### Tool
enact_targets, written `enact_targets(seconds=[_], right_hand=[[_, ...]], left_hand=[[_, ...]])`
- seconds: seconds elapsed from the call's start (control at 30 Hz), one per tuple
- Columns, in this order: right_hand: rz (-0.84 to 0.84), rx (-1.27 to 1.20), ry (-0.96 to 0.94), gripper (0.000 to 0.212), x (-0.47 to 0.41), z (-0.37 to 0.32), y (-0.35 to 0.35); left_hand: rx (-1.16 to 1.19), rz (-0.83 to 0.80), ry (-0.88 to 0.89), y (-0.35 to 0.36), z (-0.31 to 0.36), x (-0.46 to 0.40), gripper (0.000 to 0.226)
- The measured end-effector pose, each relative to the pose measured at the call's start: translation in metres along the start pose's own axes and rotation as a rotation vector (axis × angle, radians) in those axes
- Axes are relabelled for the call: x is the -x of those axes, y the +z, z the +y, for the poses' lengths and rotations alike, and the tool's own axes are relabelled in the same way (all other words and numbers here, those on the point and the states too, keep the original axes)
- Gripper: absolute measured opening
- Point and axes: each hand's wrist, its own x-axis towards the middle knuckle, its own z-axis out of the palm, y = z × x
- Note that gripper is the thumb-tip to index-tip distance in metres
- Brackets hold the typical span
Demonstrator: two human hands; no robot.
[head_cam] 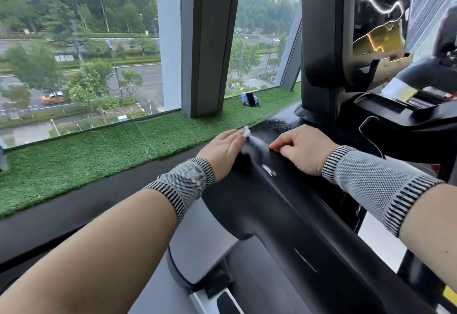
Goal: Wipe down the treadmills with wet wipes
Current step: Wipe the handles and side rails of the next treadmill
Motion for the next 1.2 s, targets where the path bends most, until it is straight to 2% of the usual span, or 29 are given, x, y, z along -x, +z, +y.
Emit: enact_targets(seconds=[0.07, 0.17, 0.27, 0.37, 0.43, 0.5, 0.6, 0.7, 0.83, 0.93, 1.07, 1.2], right_hand=[[0.007, 0.042, -0.003, 0.028, 0.001, -0.002, 0.001], [0.022, 0.046, -0.002, 0.029, -0.001, -0.004, 0.002], [0.017, 0.055, 0.01, 0.03, -0.003, -0.01, 0.003], [0.008, 0.087, 0.015, 0.03, -0.002, -0.016, 0.0], [0.01, 0.09, 0.017, 0.031, -0.002, -0.017, 0.0], [0.016, 0.077, 0.027, 0.031, -0.002, -0.016, 0.001], [0.025, 0.036, 0.051, 0.03, -0.004, -0.013, 0.003], [0.014, 0.005, 0.068, 0.03, -0.005, -0.014, 0.003], [0.008, -0.005, 0.077, 0.032, -0.002, -0.016, 0.003], [0.007, -0.026, 0.081, 0.033, -0.003, -0.014, 0.004], [-0.007, -0.042, 0.079, 0.032, -0.006, -0.012, 0.003], [-0.031, -0.035, 0.077, 0.034, -0.006, -0.012, 0.003]], left_hand=[[-0.077, -0.02, -0.019, 0.003, 0.004, 0.002, 0.051], [-0.256, -0.041, 0.076, 0.015, 0.016, 0.014, 0.065], [-0.133, -0.017, 0.075, 0.01, 0.009, 0.007, 0.07], [0.013, 0.006, -0.084, 0.003, -0.011, -0.005, 0.053], [0.048, 0.037, -0.15, 0.006, -0.019, -0.003, 0.053], [-0.019, 0.061, -0.122, 0.013, -0.016, 0.005, 0.057], [-0.146, 0.004, 0.043, 0.013, 0.003, 0.006, 0.074], [-0.11, -0.031, 0.034, 0.008, 0.001, -0.009, 0.091], [0.032, 0.077, -0.095, 0.013, -0.017, -0.014, 0.06], [-0.008, 0.1, -0.077, 0.018, -0.008, 0.004, 0.078], [-0.096, 0.006, 0.041, 0.015, 0.009, 0.006, 0.076], [0.057, 0.096, -0.078, 0.012, -0.018, -0.009, 0.077]])
